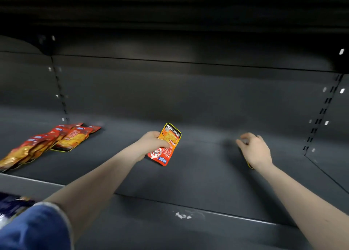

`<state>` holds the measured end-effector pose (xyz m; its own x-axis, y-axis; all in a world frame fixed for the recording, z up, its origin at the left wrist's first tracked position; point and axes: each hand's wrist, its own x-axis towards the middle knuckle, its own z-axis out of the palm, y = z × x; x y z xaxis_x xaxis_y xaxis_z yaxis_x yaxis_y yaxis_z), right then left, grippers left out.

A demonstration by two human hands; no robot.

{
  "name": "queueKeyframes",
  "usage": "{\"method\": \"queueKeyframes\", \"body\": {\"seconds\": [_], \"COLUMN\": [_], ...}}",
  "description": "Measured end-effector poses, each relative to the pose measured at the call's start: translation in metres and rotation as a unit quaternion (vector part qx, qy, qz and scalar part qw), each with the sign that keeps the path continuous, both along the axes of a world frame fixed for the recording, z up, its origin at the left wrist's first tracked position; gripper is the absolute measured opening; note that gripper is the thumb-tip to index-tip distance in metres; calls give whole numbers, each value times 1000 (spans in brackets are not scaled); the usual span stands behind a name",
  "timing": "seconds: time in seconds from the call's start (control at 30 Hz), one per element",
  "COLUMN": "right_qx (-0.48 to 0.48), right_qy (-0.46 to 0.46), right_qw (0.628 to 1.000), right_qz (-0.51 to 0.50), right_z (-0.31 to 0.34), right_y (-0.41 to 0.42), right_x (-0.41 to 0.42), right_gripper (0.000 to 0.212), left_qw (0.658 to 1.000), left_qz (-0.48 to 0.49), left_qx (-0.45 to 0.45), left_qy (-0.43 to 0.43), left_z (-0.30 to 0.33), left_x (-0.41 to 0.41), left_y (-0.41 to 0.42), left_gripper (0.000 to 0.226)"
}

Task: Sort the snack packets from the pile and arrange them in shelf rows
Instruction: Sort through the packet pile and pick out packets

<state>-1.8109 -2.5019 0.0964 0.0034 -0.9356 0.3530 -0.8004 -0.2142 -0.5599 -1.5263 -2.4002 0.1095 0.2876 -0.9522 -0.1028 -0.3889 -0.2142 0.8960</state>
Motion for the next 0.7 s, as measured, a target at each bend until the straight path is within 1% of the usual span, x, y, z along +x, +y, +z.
{"method": "queueKeyframes", "body": {"seconds": [0.17,0.27,0.4,0.57,0.7], "right_qx": [-2,24,52,58,68], "right_qy": [21,53,70,74,79], "right_qw": [999,994,987,980,976], "right_qz": [47,93,136,178,189], "right_z": [-12,-17,-14,-13,-12], "right_y": [18,24,28,32,41], "right_x": [47,70,97,133,163], "right_gripper": [29,26,25,26,25], "left_qw": [1000,999,997,996,995], "left_qz": [14,25,40,60,60], "left_qx": [3,11,20,14,11], "left_qy": [-20,-38,-56,-61,-79], "left_z": [-1,-1,1,7,16], "left_x": [33,49,67,86,115], "left_y": [30,47,63,86,100], "left_gripper": [14,10,18,24,19]}}
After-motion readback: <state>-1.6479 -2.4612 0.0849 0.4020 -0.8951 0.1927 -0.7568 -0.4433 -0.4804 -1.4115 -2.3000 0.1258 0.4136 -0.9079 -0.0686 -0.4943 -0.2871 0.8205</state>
